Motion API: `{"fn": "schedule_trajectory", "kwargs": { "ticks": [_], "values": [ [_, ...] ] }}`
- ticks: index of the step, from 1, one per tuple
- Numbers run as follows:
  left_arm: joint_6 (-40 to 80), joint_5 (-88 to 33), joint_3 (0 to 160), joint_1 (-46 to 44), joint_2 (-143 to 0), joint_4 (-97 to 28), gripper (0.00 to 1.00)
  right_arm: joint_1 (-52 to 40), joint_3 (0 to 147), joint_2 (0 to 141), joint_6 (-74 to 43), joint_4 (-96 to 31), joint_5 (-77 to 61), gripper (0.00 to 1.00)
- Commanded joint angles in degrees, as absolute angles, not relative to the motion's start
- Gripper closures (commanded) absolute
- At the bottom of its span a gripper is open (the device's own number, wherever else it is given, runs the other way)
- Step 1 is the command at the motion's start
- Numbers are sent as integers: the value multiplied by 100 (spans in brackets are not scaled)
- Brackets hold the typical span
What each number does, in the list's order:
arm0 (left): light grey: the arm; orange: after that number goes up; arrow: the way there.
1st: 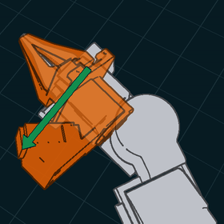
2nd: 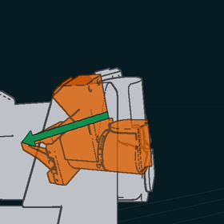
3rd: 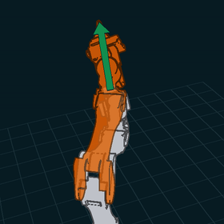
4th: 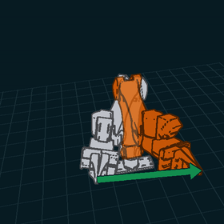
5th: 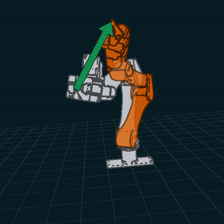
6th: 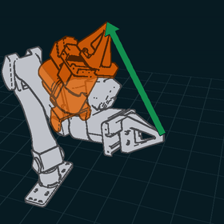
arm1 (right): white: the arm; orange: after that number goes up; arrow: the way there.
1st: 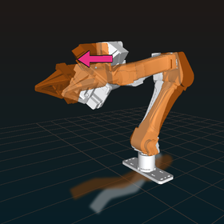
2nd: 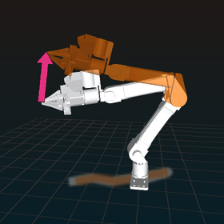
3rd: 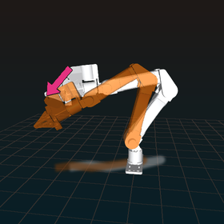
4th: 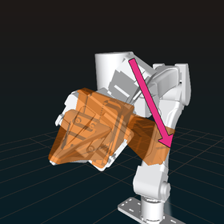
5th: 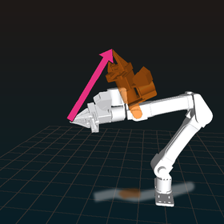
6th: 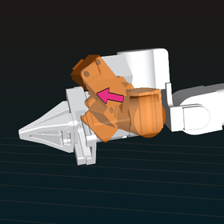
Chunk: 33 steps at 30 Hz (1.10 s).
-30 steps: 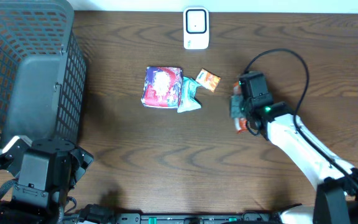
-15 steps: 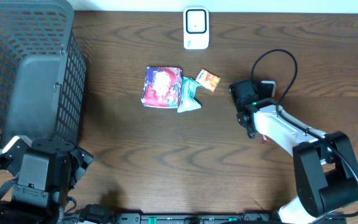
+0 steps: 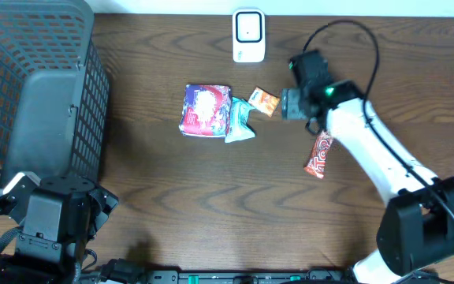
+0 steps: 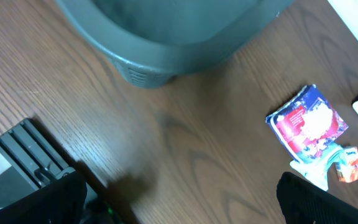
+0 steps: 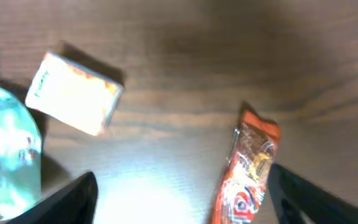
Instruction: Scan the item barcode
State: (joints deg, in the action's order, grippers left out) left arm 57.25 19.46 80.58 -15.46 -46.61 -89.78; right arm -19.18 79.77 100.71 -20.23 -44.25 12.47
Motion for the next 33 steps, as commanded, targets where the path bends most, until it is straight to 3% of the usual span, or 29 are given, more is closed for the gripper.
{"fn": "schedule_trajectory", "kwargs": {
  "ticks": [1, 5, 7, 9, 16, 26, 28, 31, 33],
  "values": [
    [5817, 2023, 8040, -1538, -4672, -8995, 2, -1291, 8215, 9985, -1680, -4919, 790, 17],
    [5817, 2023, 8040, -1538, -4672, -8995, 2, -617, 8040, 10009, -1662, -5553, 633, 23],
    [5817, 2023, 8040, -1538, -4672, -8995, 2, -279, 7839, 10009, -1662, -5752, 434, 38],
    [5817, 2021, 8040, -1538, -4672, -8995, 2, -82, 7614, 10009, -1660, -5682, 67, 43],
    [5817, 2023, 8040, -1538, -4672, -8995, 2, -16, 6469, 10012, -1664, -4259, -1214, 36],
    [5817, 2023, 8040, -1538, -4672, -8995, 2, -226, 5535, 10012, -2272, -3142, -1149, 43],
    [5817, 2023, 8040, -1538, -4672, -8995, 2, -237, 5450, 10012, -2270, -3026, -1216, 48],
    [5817, 2023, 8040, -1538, -4672, -8995, 2, -298, 5371, 10012, -2283, -2950, -1216, 82],
    [5817, 2023, 8040, -1538, -4672, -8995, 2, -357, 5343, 10012, -2357, -2906, -1216, 93]
  ]
}}
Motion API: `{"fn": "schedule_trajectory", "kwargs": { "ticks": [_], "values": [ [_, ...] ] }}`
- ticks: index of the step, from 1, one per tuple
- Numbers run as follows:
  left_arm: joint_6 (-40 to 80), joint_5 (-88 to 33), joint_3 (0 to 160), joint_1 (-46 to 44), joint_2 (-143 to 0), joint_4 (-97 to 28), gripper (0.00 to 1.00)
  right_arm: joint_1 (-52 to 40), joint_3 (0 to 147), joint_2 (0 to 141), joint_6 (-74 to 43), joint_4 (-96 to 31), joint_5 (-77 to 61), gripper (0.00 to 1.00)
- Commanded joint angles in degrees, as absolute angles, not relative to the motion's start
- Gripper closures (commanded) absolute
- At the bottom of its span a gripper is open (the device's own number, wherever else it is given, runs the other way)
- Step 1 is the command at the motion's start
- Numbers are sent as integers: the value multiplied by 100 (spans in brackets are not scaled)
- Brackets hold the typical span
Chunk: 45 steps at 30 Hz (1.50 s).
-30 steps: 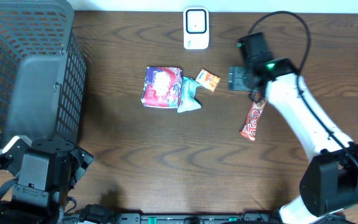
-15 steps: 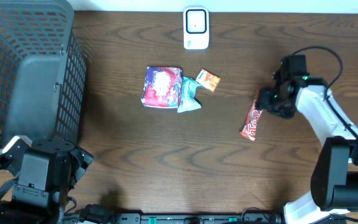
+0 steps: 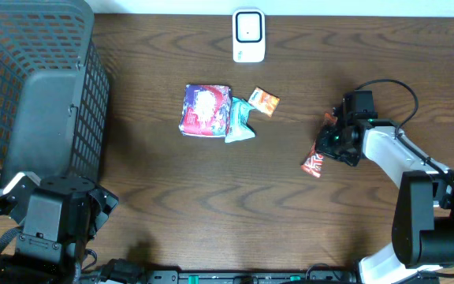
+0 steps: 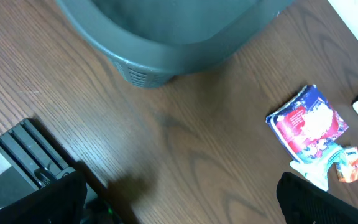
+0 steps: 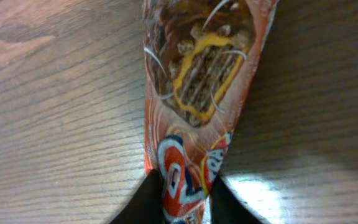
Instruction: Scan the item barcode
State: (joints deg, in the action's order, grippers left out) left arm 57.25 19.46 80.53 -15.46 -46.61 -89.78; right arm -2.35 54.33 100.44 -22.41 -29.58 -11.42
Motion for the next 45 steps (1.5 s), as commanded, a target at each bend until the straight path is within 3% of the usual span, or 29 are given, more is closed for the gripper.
{"fn": "schedule_trajectory", "kwargs": {
  "ticks": [1, 8, 17, 22, 29, 31, 33, 34, 37, 42, 45],
  "values": [
    [5817, 2021, 8040, -1538, -4672, -8995, 2, -384, 5343, 10012, -2381, -2899, -1214, 96],
    [5817, 2023, 8040, -1538, -4672, -8995, 2, -635, 5347, 10009, -2482, -2589, -1461, 99],
    [5817, 2023, 8040, -1538, -4672, -8995, 2, -746, 6128, 9996, -2969, -1041, -2563, 99],
    [5817, 2023, 8040, -1538, -4672, -8995, 2, -958, 6845, 9998, -3146, -305, -1900, 99],
    [5817, 2021, 8040, -1538, -4672, -8995, 2, -1341, 7050, 10005, -3170, -272, -1337, 99],
    [5817, 2023, 8040, -1538, -4672, -8995, 2, -1387, 7050, 10014, -3170, -617, -1245, 94],
    [5817, 2023, 8040, -1538, -4672, -8995, 2, -1448, 7048, 10016, -3203, -1144, -1024, 77],
    [5817, 2023, 8040, -1538, -4672, -8995, 2, -1483, 7048, 10020, -3273, -1402, -904, 63],
    [5817, 2023, 8040, -1538, -4672, -8995, 2, -1627, 7041, 10049, -3323, -2058, -668, 52],
    [5817, 2023, 8040, -1538, -4672, -8995, 2, -1828, 7037, 10055, -3319, -2773, -591, 12],
    [5817, 2023, 8040, -1538, -4672, -8995, 2, -1887, 7037, 10055, -3319, -2954, -593, 4]
  ]
}}
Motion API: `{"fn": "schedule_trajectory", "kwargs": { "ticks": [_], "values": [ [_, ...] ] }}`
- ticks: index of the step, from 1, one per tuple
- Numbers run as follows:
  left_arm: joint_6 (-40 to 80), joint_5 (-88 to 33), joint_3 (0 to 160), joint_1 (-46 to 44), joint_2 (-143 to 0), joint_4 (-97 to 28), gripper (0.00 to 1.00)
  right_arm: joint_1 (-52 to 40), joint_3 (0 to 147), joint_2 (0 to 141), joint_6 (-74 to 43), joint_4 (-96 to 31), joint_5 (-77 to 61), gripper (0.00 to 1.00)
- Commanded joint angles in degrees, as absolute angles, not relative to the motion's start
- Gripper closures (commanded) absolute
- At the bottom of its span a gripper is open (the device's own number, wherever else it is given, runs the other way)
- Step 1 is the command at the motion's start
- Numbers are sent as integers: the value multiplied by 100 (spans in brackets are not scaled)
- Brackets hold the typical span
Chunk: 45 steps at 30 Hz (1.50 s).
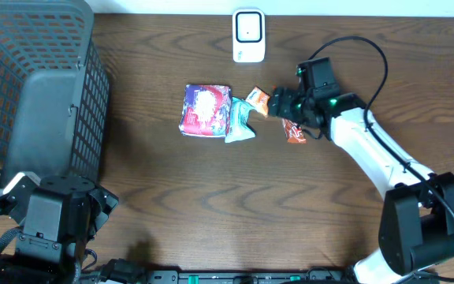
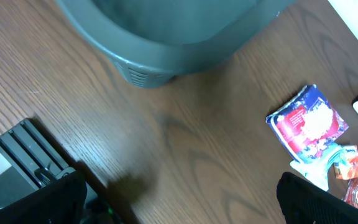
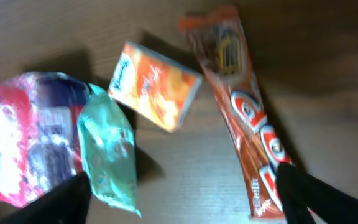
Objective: Scan the item barcode
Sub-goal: 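Bring the held snack bar toward the scanner with the right gripper, then hold the red snack bar up in front of the white scanner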
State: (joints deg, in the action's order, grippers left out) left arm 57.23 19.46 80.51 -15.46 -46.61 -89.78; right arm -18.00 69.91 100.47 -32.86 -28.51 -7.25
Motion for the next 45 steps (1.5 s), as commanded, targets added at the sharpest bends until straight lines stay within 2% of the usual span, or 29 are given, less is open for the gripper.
{"fn": "schedule_trajectory", "kwargs": {
  "ticks": [1, 9, 16, 21, 26, 35, 37, 42, 44, 45],
  "values": [
    [5817, 2023, 8040, -1538, -4672, -8995, 2, -1896, 7037, 10055, -3319, -2980, -600, 3],
    [5817, 2023, 8040, -1538, -4672, -8995, 2, -1896, 7037, 10055, -3308, -3129, -572, 1],
    [5817, 2023, 8040, -1538, -4672, -8995, 2, -1896, 7037, 10055, -2102, -3188, -32, 1],
    [5817, 2021, 8040, -1538, -4672, -8995, 2, -1848, 7032, 10057, -1857, -3332, 666, 1],
    [5817, 2023, 8040, -1538, -4672, -8995, 2, -1820, 6984, 10101, -1278, -3146, 674, 1],
    [5817, 2023, 8040, -1538, -4672, -8995, 2, -1820, 6982, 10831, -993, -2742, 696, 5],
    [5817, 2021, 8040, -1538, -4672, -8995, 2, -1820, 6982, 11043, -993, -2617, 694, 9],
    [5817, 2021, 8040, -1538, -4672, -8995, 2, -1820, 6982, 11413, -972, -2480, 694, 29],
    [5817, 2023, 8040, -1538, -4672, -8995, 2, -1820, 6982, 11454, -952, -2482, 696, 46],
    [5817, 2023, 8040, -1538, -4672, -8995, 2, -1820, 6982, 11465, -950, -2480, 696, 60]
  ]
}}
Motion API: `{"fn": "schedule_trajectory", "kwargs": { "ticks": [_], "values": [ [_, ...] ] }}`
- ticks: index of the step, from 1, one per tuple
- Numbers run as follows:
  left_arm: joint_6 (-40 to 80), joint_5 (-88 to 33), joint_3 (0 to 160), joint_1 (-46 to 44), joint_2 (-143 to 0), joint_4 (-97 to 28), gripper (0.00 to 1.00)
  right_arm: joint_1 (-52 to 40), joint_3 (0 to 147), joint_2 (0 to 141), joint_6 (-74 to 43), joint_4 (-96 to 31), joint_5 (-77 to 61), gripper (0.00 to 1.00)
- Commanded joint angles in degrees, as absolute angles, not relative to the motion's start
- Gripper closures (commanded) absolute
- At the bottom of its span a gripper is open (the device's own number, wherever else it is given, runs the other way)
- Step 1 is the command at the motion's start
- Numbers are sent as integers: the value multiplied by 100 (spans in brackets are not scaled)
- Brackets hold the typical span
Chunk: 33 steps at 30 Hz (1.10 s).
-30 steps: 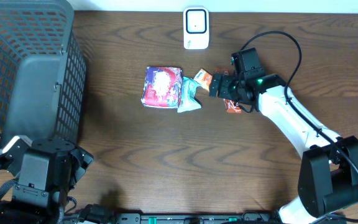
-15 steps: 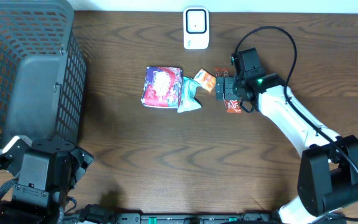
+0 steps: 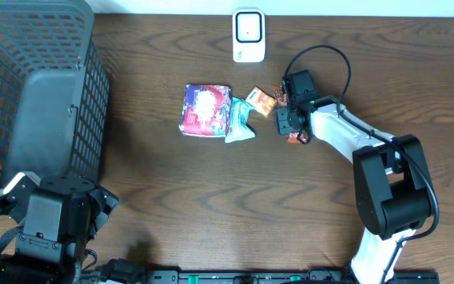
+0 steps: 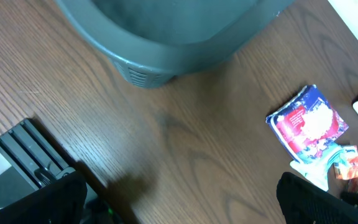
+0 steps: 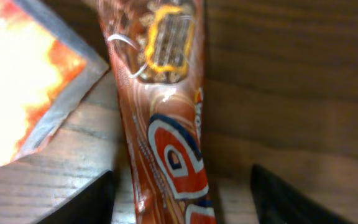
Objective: Scan the item barcode
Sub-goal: 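Hold the red snack bar up in front of the white scanner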
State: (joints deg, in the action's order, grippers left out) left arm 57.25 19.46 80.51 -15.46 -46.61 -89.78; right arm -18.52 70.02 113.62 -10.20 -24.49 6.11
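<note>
The orange-red snack bar (image 5: 166, 124) lies on the table just right of the small orange box (image 5: 23, 81). My right gripper (image 5: 188, 199) is low over the bar and open, one finger on each side of its lower half. Seen from overhead, the right gripper (image 3: 288, 118) covers most of the bar (image 3: 294, 139). The white scanner (image 3: 248, 35) stands at the far edge, above the items. My left gripper (image 4: 179, 205) stands open and empty at the near left, far from the items.
A red-and-blue packet (image 3: 206, 110) and a teal packet (image 3: 240, 121) lie left of the small orange box (image 3: 264, 102). A large grey mesh basket (image 3: 34, 87) fills the left side of the table. The right arm's black cable loops above it.
My right gripper has come down closer over the snack bar, which now lies between its open fingers. The bar sits slightly nearer the small orange box. The left arm has not moved.
My right gripper was open above the table between the small box and the bar at the right. Then it was shut on the bar. Then the bar lay close to the small box with the gripper open above, and now the gripper is low around it.
</note>
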Motion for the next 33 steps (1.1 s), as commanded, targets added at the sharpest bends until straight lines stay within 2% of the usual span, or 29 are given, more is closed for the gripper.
{"fn": "schedule_trajectory", "kwargs": {
  "ticks": [1, 2, 3, 14, 21, 33],
  "values": [
    [5817, 2023, 8040, -1538, -4672, -8995, 2, -1820, 6982, 11465, -930, -2462, 694, 77],
    [5817, 2023, 8040, -1538, -4672, -8995, 2, -1820, 6984, 11465, -926, -2445, 696, 92],
    [5817, 2023, 8040, -1538, -4672, -8995, 2, -1820, 6987, 11465, -928, -2432, 696, 99],
    [5817, 2023, 8040, -1538, -4672, -8995, 2, -1820, 8060, 10862, -786, -2451, 725, 99],
    [5817, 2023, 8040, -1538, -4672, -8995, 2, -1883, 8364, 10851, -823, -696, 521, 99],
    [5817, 2023, 8040, -1538, -4672, -8995, 2, -2091, 8388, 12221, -1881, 1756, -82, 99]
  ]
}}
